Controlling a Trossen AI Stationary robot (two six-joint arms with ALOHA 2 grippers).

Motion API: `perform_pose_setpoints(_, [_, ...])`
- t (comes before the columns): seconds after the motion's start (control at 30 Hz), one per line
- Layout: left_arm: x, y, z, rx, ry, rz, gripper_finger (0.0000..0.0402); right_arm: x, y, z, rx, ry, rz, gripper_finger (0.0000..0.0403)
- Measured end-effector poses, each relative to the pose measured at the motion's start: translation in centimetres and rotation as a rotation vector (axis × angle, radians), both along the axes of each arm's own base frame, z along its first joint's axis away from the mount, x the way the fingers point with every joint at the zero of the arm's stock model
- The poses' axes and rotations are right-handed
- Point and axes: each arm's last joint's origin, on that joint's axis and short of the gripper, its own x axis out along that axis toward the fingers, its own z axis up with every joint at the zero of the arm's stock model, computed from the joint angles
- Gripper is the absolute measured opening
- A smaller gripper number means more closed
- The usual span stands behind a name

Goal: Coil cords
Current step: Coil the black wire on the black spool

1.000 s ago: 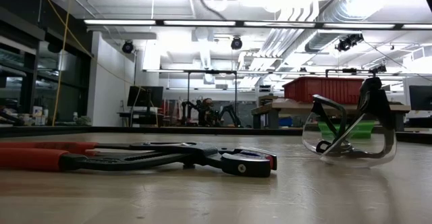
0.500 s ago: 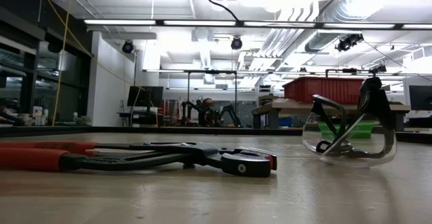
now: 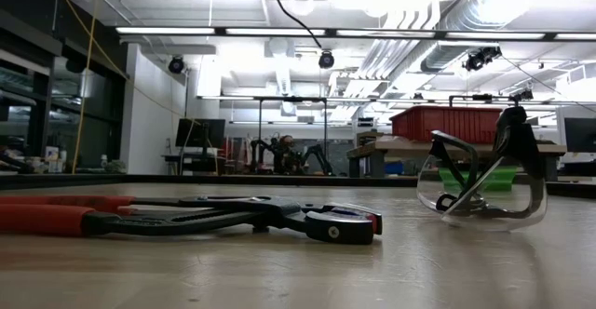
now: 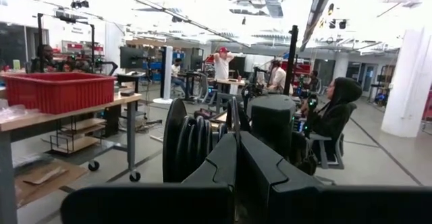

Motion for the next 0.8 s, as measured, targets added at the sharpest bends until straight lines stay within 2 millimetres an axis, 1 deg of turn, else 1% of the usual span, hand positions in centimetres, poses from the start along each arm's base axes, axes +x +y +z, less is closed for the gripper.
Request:
perform_pose_setpoints(0.17, [0.5, 0.0, -0.1, -0.001, -0.003, 0.000, 0.0000, 0.0, 0.0, 0.1, -0.001, -0.007, 0.000, 0.0116])
perform_pose_setpoints(0.27, [0.5, 0.1, 0.1, 0.007, -0.019, 0.001, 0.0000, 0.0, 0.1, 0.1, -0.002, -0.008, 0.002, 0.0108])
perform_pose_setpoints(0.47, [0.4, 0.0, 0.3, 0.011, -0.040, 0.001, 0.0000, 0.1, 0.2, 0.1, -0.002, -0.007, 0.007, 0.0065])
perform_pose_setpoints(0.6, [0.4, 0.0, 0.3, 0.011, -0.039, 0.002, 0.0000, 0.1, 0.3, 0.0, 0.001, -0.001, 0.000, 0.0015])
perform_pose_setpoints(0.73, [0.4, 0.1, 0.3, 0.001, -0.041, 0.029, 0.0000, 0.2, 1.0, 0.0, 0.002, -0.003, 0.004, 0.0005])
perform_pose_setpoints(0.8, [0.4, 0.2, 0.3, -0.052, -0.063, 0.038, 0.0000, 0.3, 1.7, 0.0, 0.016, -0.007, 0.025, 0.0004])
